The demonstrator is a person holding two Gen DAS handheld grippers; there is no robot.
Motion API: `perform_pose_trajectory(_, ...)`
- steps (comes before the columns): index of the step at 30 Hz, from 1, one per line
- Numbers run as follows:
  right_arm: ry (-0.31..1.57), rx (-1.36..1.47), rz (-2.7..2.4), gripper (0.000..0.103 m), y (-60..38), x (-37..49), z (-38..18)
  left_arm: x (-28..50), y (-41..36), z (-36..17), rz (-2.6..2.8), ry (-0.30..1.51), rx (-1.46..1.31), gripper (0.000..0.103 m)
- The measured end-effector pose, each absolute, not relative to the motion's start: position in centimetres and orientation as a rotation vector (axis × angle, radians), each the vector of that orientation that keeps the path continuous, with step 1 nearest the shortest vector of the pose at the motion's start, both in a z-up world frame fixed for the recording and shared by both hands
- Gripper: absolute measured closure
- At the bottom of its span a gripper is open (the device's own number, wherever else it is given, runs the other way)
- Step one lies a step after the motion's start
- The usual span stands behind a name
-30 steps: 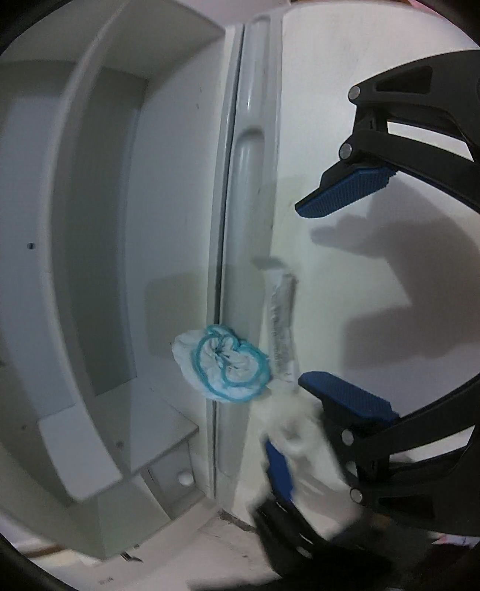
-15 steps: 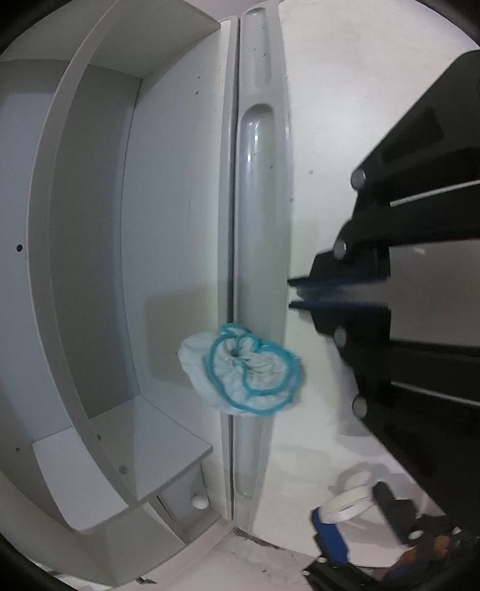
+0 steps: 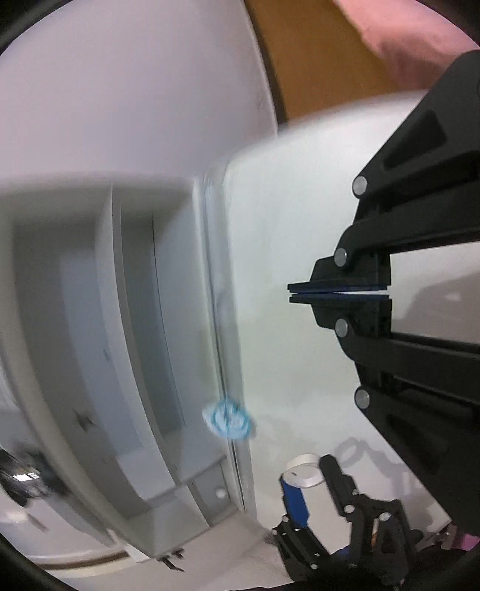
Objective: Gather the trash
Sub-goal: 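Carry the clear ring with the left tool over the bin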
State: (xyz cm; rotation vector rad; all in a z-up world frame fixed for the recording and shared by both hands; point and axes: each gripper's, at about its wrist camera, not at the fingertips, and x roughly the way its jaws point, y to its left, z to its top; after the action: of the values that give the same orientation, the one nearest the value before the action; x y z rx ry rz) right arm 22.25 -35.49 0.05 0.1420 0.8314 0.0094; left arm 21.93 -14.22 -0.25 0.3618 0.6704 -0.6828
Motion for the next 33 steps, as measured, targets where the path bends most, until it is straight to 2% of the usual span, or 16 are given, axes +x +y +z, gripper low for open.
perform_pose_trajectory(7, 0.780, 0.223, -0.255, 0.102, -48.7, 8.5, 0.5, 14.1, -28.1, 0.5, -0.950, 0.609, 0.372, 0.057)
perform_pose_trajectory(14, 0.771, 0.291, -0.485, 0.102, -57.8, -4.5, -2.3, 6.8, -40.3, -1.4, -1.161, 0.613, 0.376, 0.057)
perform_pose_trajectory(18, 0.780, 0.327, -0.564, 0.102, -61.0, -9.6, -4.7, 3.2, -44.7, -3.5, -1.237, 0.601, 0.405, 0.057)
perform_pose_trajectory(25, 0.816, 0.389, -0.615, 0.102, -64.4, -14.1, -9.8, 0.8, -49.3, -9.4, -1.296, 0.691, 0.439, 0.057)
perform_pose_trajectory(33, 0.898, 0.456, -0.605, 0.102, -65.0, -14.1, -17.9, 0.5, -52.3, -18.0, -1.294, 0.824, 0.504, 0.057)
